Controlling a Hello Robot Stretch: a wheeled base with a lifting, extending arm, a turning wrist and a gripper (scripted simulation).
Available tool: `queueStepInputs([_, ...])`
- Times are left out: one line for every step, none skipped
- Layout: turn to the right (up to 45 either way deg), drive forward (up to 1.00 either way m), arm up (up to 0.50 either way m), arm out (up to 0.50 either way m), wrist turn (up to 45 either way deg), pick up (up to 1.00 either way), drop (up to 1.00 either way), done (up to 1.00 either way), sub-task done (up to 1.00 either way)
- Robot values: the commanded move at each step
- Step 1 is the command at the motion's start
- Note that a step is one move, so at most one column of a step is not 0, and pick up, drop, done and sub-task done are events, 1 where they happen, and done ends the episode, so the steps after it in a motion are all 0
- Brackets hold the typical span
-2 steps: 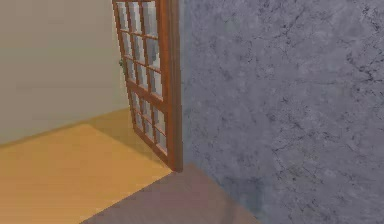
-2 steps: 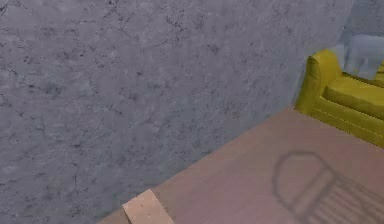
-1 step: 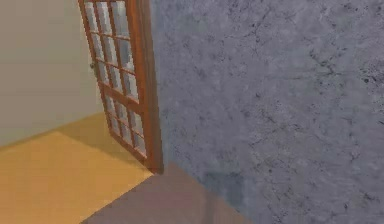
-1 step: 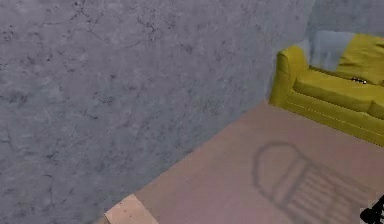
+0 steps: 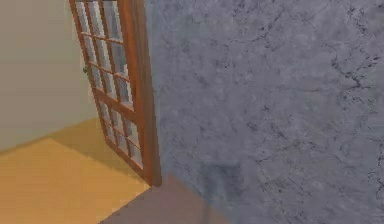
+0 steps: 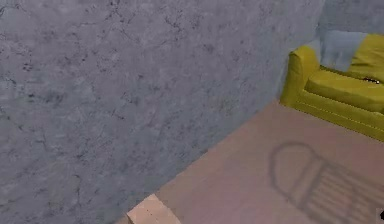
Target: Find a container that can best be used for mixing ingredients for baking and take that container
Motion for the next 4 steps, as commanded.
queueStepInputs([-33.0,0.0,0.0,0.0,0.0,0.0,0.0,0.0,0.0])
queueStepInputs([0.0,1.0,0.0,0.0,0.0,0.0,0.0,0.0,0.0])
queueStepInputs([-3.0,0.0,0.0,0.0,0.0,0.0,0.0,0.0,0.0])
queueStepInputs([0.0,1.0,0.0,0.0,0.0,0.0,0.0,0.0,0.0])
